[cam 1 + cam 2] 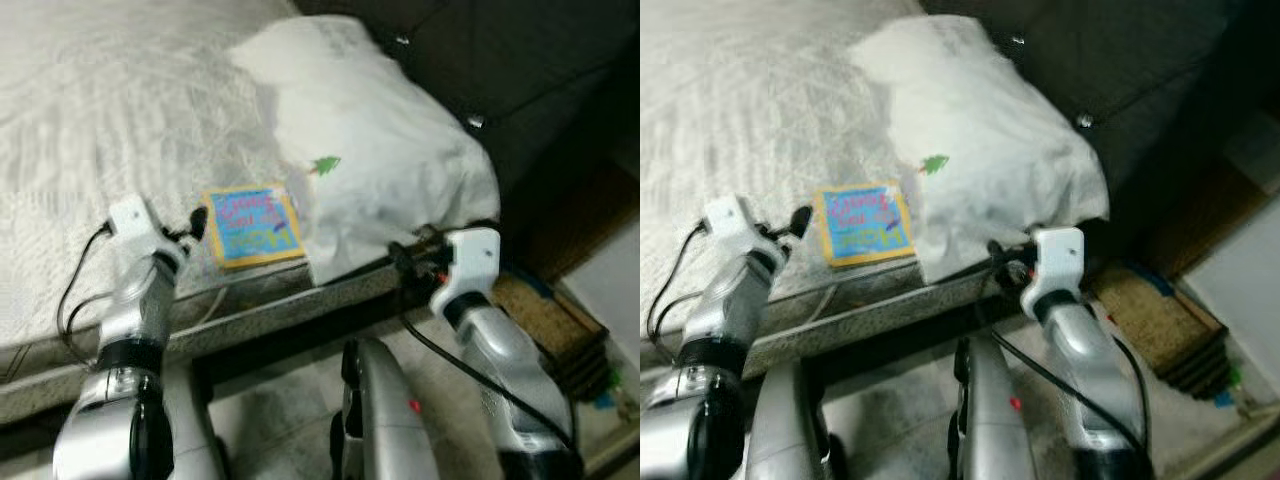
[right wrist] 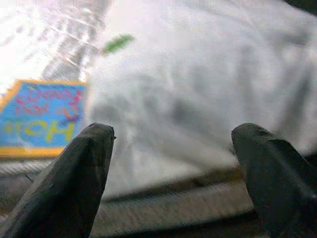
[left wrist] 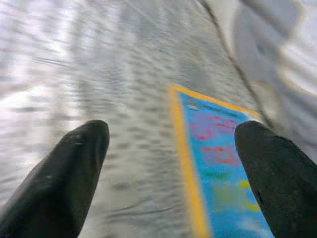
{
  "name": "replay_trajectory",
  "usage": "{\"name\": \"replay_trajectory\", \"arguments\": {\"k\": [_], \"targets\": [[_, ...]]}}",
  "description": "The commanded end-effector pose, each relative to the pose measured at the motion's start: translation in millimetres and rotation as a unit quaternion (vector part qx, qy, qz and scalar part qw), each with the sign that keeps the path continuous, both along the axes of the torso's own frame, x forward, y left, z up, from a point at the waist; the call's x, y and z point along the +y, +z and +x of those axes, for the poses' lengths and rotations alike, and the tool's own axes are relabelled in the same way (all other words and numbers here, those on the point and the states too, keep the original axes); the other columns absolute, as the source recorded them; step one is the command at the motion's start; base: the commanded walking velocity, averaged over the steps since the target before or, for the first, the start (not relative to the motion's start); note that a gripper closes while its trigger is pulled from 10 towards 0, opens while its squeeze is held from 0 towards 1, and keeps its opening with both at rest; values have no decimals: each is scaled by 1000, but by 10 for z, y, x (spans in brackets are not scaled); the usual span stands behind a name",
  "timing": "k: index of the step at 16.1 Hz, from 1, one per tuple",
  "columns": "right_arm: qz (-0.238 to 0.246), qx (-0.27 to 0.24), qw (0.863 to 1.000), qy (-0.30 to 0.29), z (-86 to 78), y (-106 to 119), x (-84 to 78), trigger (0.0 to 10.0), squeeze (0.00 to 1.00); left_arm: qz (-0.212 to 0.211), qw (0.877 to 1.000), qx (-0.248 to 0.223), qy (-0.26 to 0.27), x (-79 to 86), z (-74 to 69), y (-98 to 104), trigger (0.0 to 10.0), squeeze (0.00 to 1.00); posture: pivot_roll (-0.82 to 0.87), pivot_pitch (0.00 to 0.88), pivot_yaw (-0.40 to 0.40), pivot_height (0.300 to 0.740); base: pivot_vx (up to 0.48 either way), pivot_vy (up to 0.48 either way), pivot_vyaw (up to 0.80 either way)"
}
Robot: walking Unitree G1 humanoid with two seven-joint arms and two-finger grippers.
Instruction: Clean up the room
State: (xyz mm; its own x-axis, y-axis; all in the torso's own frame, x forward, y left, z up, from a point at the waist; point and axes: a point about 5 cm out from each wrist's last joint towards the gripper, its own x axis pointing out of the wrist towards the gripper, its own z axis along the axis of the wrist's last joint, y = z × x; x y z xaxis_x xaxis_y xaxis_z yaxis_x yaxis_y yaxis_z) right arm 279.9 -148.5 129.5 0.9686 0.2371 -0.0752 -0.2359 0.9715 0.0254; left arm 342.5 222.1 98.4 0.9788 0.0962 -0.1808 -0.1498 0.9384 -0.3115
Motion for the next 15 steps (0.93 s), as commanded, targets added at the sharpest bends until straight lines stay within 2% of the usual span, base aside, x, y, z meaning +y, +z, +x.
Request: {"name": "replay_trajectory", "arguments": {"k": [1, 3, 4, 6, 7, 8, 9, 11, 12, 14, 15], "targets": [[-10, -7, 1000, 0, 105, 14, 53, 10000, 0, 60, 997, -46, 11, -55, -155, 202, 10000, 1000, 36, 8, -89, 537, 0, 0, 0], [-35, -45, 998, 3, 256, 77, 164, 10000, 0, 84, 994, -66, 26, -84, -328, 235, 10000, 1000, 59, 0, -88, 537, 0, 0, 0], [9, -52, 999, -9, 315, 140, 203, 10000, 0, 112, 991, -72, 20, -173, -442, 205, 10000, 1000, 74, 0, -78, 537, 0, 0, 0], [24, -61, 998, -21, 366, 172, 213, 10000, 0, 147, 986, -79, 27, -248, -533, 146, 10000, 1000, 69, 0, -68, 537, 0, 0, 0], [23, -81, 996, -42, 389, 216, 202, 10000, 0, 178, 979, -98, 17, -334, -601, 170, 10000, 82, 69, 0, -58, 537, 0, 0, 0], [15, -93, 994, -48, 376, 218, 261, 10000, 0, 184, 977, -109, 7, -356, -675, 210, 10000, 0, 48, 0, -31, 537, 0, 0, 0], [0, -105, 994, -27, 337, 169, 373, 10000, 0, 199, 973, -115, -8, -364, -744, 259, 10000, 0, 53, 0, -17, 537, 0, 0, 0], [8, -109, 994, -29, 312, 119, 353, 10000, 0, 215, 971, -104, -7, -358, -801, 233, 10000, 0, 52, 0, -5, 537, 0, 0, 0], [7, -115, 993, -28, 275, 90, 338, 10000, 0, 210, 973, -99, -3, -374, -853, 199, 10000, 0, 62, 0, -1, 537, 0, 0, 0], [51, -119, 991, -21, 231, 93, 362, 10000, 0, 209, 973, -99, -15, -399, -907, 186, 10000, 0, 62, 0, 0, 542, 0, 0, 0], [46, -117, 992, -20, 238, 87, 370, 10000, 0, 213, 972, -98, -18, -403, -912, 197, 10000, 0, 63, 0, -1, 551, 0, 0, 0]]}}
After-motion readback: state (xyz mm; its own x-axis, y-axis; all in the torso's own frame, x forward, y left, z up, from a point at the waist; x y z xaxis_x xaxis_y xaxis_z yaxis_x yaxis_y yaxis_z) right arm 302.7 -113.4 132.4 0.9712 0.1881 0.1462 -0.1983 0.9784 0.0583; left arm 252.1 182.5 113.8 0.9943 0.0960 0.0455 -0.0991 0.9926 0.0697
